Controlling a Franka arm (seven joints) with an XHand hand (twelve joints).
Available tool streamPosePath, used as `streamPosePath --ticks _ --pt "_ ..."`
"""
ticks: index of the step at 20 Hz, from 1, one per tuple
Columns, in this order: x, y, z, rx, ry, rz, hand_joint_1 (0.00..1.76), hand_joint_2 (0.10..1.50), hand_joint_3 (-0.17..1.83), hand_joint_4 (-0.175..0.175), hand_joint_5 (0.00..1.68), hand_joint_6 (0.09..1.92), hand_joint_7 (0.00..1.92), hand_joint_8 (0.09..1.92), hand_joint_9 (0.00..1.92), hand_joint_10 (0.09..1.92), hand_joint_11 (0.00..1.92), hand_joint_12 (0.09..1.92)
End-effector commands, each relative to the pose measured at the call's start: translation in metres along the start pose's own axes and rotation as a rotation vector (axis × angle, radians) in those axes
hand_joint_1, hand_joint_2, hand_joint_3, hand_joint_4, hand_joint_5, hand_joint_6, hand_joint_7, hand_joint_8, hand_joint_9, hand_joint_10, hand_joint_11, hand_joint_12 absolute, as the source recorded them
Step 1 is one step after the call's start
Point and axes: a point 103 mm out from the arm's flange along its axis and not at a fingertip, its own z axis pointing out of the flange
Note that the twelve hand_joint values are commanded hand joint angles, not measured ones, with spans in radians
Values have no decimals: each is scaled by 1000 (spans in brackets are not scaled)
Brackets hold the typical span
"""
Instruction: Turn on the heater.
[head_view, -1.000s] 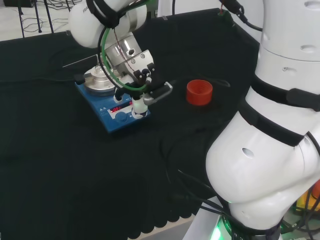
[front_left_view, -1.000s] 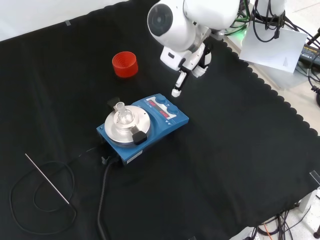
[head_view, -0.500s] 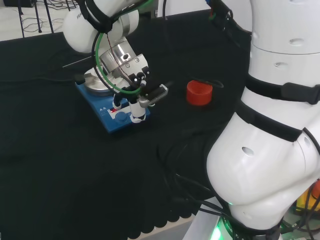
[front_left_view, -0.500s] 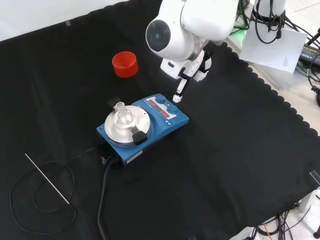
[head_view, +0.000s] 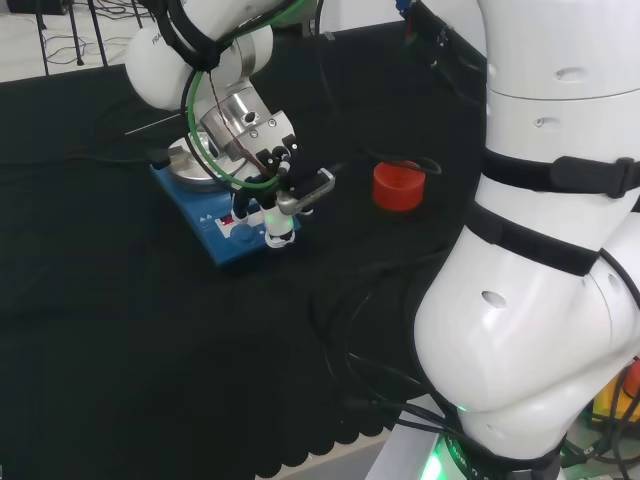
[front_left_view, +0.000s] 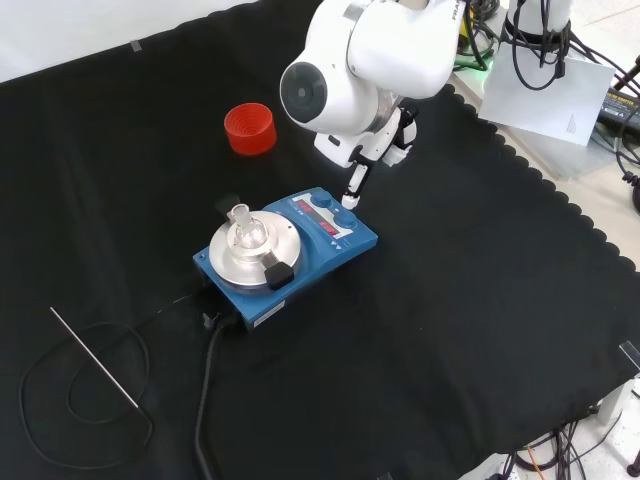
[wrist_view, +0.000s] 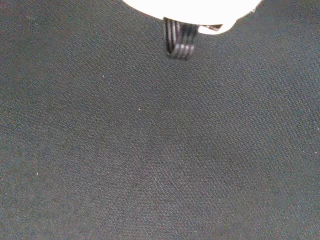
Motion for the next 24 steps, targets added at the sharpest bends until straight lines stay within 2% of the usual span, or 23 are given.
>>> streamPosePath --ticks 1,9,11,16,24 --pt "5 2 -2 16 -8 10 1413 675 1049 -9 235 87 1551 1613 1648 1456 1368 1289" --pt "-8 7 6 34 -5 2 1415 667 1065 -8 240 87 1556 1613 1649 1457 1369 1296" --pt "0 8 3 39 -14 14 1415 665 1069 -8 242 87 1557 1613 1649 1458 1370 1297" --pt "-6 11 5 39 -4 6 1416 662 1077 -9 245 87 1558 1613 1649 1459 1371 1300" --pt "-2 15 5 43 -16 8 1419 657 1084 -9 250 87 1560 1614 1649 1461 1371 1304"
